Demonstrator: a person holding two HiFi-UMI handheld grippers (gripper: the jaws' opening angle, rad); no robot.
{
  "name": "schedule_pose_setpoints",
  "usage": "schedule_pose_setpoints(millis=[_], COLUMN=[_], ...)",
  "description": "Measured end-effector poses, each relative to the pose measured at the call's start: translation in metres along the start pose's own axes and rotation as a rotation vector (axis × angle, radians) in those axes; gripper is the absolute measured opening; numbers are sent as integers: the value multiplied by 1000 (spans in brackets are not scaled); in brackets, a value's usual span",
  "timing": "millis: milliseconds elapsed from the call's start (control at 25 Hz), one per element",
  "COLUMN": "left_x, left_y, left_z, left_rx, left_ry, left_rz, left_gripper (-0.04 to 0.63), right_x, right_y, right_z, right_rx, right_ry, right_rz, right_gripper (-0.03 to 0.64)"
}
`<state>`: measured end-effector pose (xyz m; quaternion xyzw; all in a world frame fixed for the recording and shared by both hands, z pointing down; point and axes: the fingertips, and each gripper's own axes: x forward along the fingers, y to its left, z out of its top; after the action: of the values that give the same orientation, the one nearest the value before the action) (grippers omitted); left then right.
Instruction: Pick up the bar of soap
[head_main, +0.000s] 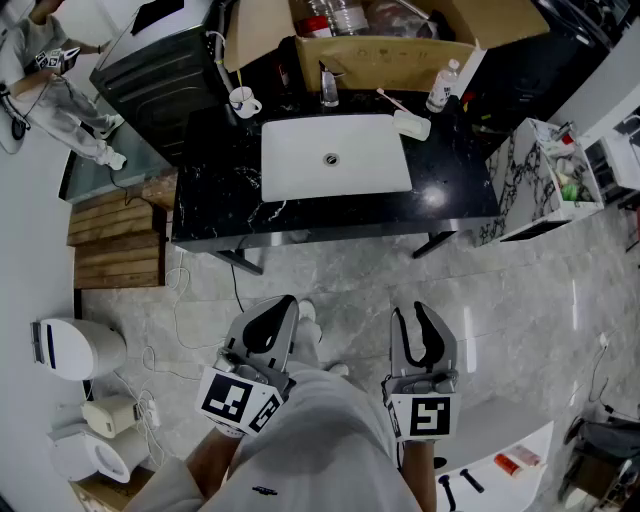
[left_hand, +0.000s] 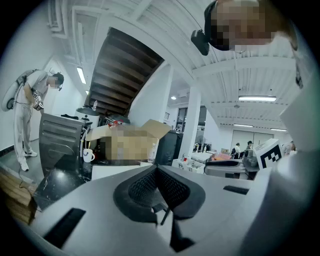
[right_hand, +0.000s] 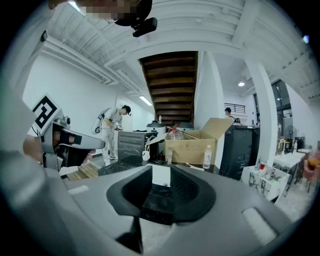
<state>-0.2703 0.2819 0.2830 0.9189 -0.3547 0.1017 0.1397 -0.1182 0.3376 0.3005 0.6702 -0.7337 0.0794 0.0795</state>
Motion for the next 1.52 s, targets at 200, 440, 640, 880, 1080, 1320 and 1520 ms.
schedule_pose_setpoints(millis=[200,440,640,880,1080,1320,1520], left_x=[-12,-39,-58,-75,-89,-89,-75], left_y=[-78,-120,-132,-126,-143,-149,-149], left_z=[-29,-48,-42,-35,-42,-49,-42], left_rx=[-5,23,37,54,60,54,49], left_ry=[38,61,37,3,-4,10,-3], left_rz=[-47,-117,-147,-108,-82,-69,-72], left_gripper=[0,0,0,0,0,0,0], right_x=[-66,-124,-155,-163,-177,-176,-169], right_y=[-22,-23,-17,-3,-3,-12,-21], right_z=[-21,-35,-40,-43,-53,-56,-59], right_rx=[7,42,36,-16,0,27,41], right_ry=[-14,-34,-52,-46,-56,-58,-51], right_rz=[-46,-137,-156,-121,-88,-85,-79], right_gripper=[14,12,12,8,8,9,9])
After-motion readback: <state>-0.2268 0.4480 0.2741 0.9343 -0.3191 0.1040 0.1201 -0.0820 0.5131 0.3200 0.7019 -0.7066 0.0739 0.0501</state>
